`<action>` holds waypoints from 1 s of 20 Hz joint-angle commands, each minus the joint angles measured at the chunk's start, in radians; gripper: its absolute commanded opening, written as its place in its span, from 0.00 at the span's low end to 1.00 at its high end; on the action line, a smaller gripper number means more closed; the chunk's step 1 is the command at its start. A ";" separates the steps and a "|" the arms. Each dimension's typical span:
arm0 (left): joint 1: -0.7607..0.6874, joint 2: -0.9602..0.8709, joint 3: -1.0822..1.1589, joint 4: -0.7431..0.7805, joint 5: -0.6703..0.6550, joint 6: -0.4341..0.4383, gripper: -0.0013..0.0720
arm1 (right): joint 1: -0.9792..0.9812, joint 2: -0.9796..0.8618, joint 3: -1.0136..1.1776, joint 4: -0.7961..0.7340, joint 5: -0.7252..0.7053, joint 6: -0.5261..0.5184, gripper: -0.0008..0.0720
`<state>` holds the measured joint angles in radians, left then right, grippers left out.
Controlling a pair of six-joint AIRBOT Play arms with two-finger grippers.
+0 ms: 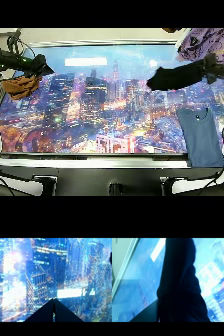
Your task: Fold the clothes and pants, and hang the long-sleeved shirts on hangers.
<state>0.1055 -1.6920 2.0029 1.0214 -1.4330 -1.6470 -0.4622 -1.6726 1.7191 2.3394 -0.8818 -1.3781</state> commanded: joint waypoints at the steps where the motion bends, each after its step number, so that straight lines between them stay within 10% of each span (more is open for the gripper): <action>1: -0.011 0.000 0.000 0.000 0.000 0.000 0.05 | -0.055 0.060 0.004 -0.132 -0.003 0.135 0.05; 8: -0.052 0.000 0.000 0.000 -0.020 -0.002 0.05 | -0.063 0.211 0.004 -0.513 -0.182 0.500 0.05; 20: -0.079 0.000 0.000 0.000 -0.042 0.002 0.05 | -0.063 0.299 0.003 -0.891 -0.739 0.660 0.05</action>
<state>0.0284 -1.6920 2.0029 1.0214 -1.4742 -1.6485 -0.5243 -1.3796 1.7229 1.5467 -1.4483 -0.7456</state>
